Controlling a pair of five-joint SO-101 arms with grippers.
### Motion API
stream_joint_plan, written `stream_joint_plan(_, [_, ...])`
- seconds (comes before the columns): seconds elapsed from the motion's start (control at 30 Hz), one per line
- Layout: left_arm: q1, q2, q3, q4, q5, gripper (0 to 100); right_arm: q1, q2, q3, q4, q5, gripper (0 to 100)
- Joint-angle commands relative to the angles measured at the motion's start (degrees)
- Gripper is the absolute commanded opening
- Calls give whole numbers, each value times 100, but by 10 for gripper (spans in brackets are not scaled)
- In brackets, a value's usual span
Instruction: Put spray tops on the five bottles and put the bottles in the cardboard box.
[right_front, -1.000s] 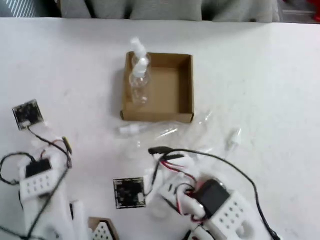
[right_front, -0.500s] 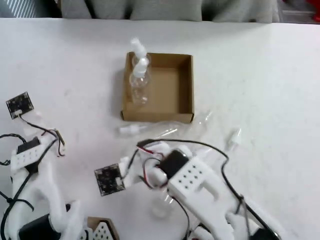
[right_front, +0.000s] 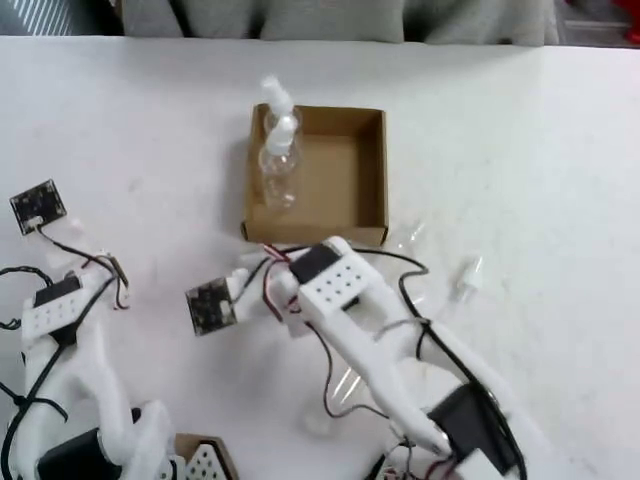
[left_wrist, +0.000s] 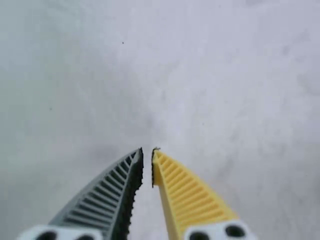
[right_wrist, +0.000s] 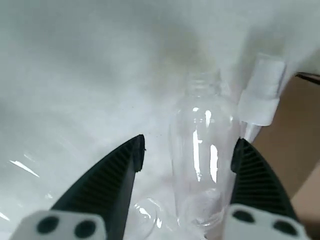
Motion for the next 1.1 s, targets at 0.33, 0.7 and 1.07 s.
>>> stream_joint_plan(0.33, [92,13,-255,-97,0,50,145,1411,-958,-66,53,248])
stream_joint_plan(0.7, [92,4,-255,-97,0,50,136,1516,-1451,57,-53,39])
stream_joint_plan(1.07, [92,4,-255,-97,0,50,-268,866,-3358,884,-5468,19])
